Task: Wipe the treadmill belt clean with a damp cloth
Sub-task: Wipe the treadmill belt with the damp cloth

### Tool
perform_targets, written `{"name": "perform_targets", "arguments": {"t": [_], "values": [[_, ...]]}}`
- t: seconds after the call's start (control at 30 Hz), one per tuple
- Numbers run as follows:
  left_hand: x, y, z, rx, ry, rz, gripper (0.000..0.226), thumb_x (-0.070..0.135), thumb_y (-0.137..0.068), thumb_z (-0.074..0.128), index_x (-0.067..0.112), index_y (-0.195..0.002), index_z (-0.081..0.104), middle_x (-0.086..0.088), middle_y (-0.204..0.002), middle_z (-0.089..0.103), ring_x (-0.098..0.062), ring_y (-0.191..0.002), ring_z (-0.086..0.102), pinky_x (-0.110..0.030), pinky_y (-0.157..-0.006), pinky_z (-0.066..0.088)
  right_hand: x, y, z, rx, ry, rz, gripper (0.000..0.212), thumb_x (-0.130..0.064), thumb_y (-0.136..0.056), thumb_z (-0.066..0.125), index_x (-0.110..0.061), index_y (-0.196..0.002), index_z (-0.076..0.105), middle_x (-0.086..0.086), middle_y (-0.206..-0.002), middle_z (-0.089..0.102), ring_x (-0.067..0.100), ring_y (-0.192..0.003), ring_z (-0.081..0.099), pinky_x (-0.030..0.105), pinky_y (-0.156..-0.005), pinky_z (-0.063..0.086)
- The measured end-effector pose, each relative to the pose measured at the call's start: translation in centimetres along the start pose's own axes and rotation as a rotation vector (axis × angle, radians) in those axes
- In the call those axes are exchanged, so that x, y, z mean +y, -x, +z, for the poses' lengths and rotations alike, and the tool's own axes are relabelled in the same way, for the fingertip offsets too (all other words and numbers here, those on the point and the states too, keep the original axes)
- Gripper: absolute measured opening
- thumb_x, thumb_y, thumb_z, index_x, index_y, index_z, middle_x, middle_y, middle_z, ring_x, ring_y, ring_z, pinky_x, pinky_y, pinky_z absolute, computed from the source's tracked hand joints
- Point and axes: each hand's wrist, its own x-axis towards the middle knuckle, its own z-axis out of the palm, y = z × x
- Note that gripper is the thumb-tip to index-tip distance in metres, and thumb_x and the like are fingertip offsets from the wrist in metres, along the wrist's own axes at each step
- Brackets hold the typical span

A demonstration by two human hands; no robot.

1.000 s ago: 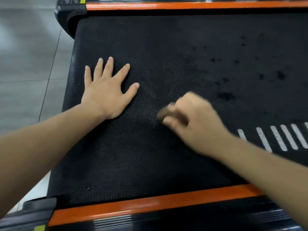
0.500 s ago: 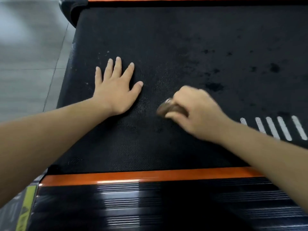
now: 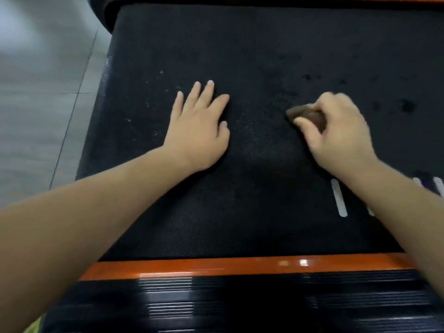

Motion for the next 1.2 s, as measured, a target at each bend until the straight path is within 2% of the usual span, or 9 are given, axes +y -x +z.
{"name": "perform_targets", "arguments": {"t": [0.07, 0.17, 0.27, 0.37, 0.57, 0.73, 0.93, 1.1, 1.2], "values": [[0.6, -0.3, 0.3, -0.010, 0.040, -0.018, 0.057, 0.034, -0.103, 0.037, 0.023, -0.158, 0.027, -0.006, -0.170, 0.008, -0.026, -0.156, -0.003, -0.048, -0.125, -0.006, -2.9, 3.1, -0.2, -0.085, -0.061, -0.169, 0.016, -0.035, -0.093, 0.061, -0.022, -0.098, 0.053, -0.005, -0.091, 0.042, 0.014, -0.083, 0.043, 0.029, -0.073, 0.032], [1.0, -0.7, -0.3, -0.017, 0.038, -0.026, 0.058, 0.036, -0.101, 0.043, 0.020, -0.155, 0.031, -0.010, -0.169, 0.010, -0.029, -0.156, 0.000, -0.050, -0.124, -0.005, -3.1, 4.9, -0.4, -0.273, -0.093, -0.374, 0.029, -0.037, -0.094, 0.060, -0.009, -0.097, 0.061, 0.004, -0.090, 0.052, 0.022, -0.080, 0.050, 0.038, -0.069, 0.042], [0.9, -0.9, -0.7, 0.000, -0.018, 0.072, 0.059, 0.034, -0.098, 0.049, 0.018, -0.153, 0.036, -0.012, -0.168, 0.013, -0.030, -0.156, 0.002, -0.051, -0.124, -0.003, 0.4, -1.2, -0.2, -0.091, 0.011, -0.123, 0.032, -0.041, -0.092, 0.060, -0.010, -0.094, 0.058, 0.005, -0.091, 0.053, 0.029, -0.085, 0.054, 0.041, -0.073, 0.045], [1.8, -2.6, -0.3, -0.043, 0.030, -0.004, 0.058, 0.039, -0.100, 0.046, 0.021, -0.153, 0.035, -0.011, -0.169, 0.010, -0.030, -0.156, 0.000, -0.054, -0.124, -0.004, 2.3, -3.4, 0.2, 0.031, -0.022, 0.116, 0.027, -0.042, -0.091, 0.061, -0.017, -0.096, 0.053, 0.001, -0.097, 0.051, 0.029, -0.094, 0.055, 0.038, -0.079, 0.043], [3.8, -5.1, 0.9, -0.021, 0.118, -0.173, 0.053, 0.043, -0.104, 0.035, 0.030, -0.155, 0.030, -0.003, -0.170, 0.006, -0.028, -0.156, -0.008, -0.060, -0.121, -0.011, 0.1, 0.6, -0.2, -0.232, -0.061, -0.335, 0.031, -0.046, -0.092, 0.055, -0.016, -0.096, 0.060, -0.002, -0.089, 0.051, 0.021, -0.082, 0.051, 0.042, -0.074, 0.043], [3.9, -4.2, 2.4, 0.035, -0.041, -0.132, 0.063, 0.054, -0.102, 0.026, 0.029, -0.160, 0.018, -0.005, -0.170, 0.001, -0.028, -0.156, -0.010, -0.058, -0.122, -0.010, 4.1, -9.0, 0.7, -0.024, -0.024, 0.041, 0.027, -0.045, -0.092, 0.059, -0.020, -0.098, 0.050, 0.005, -0.099, 0.052, 0.034, -0.094, 0.056, 0.047, -0.085, 0.047], [3.9, -4.2, 2.6, 0.035, -0.092, -0.148, 0.063, 0.052, -0.102, 0.023, 0.029, -0.161, 0.016, -0.005, -0.170, 0.000, -0.027, -0.156, -0.009, -0.057, -0.122, -0.009, 1.1, -4.2, 0.4, -0.238, -0.112, -0.309, 0.029, -0.044, -0.090, 0.059, -0.017, -0.097, 0.057, -0.002, -0.092, 0.051, 0.022, -0.084, 0.054, 0.040, -0.078, 0.044], [4.0, -4.2, 2.5, 0.038, -0.105, -0.144, 0.063, 0.053, -0.103, 0.021, 0.029, -0.160, 0.018, -0.006, -0.170, 0.003, -0.028, -0.156, -0.007, -0.058, -0.123, -0.008, 3.2, -11.0, 1.4, -0.018, -0.033, 0.052, 0.028, -0.045, -0.094, 0.058, -0.020, -0.102, 0.049, 0.004, -0.100, 0.050, 0.033, -0.095, 0.056, 0.046, -0.085, 0.047], [4.0, -4.2, 2.7, 0.039, -0.113, -0.149, 0.064, 0.054, -0.101, 0.021, 0.029, -0.160, 0.017, -0.006, -0.170, 0.003, -0.028, -0.156, -0.007, -0.058, -0.123, -0.007, 0.7, -7.0, 2.1, -0.103, -0.076, -0.187, 0.025, -0.042, -0.092, 0.060, -0.019, -0.100, 0.052, 0.004, -0.100, 0.053, 0.027, -0.093, 0.055, 0.042, -0.081, 0.045]]}}
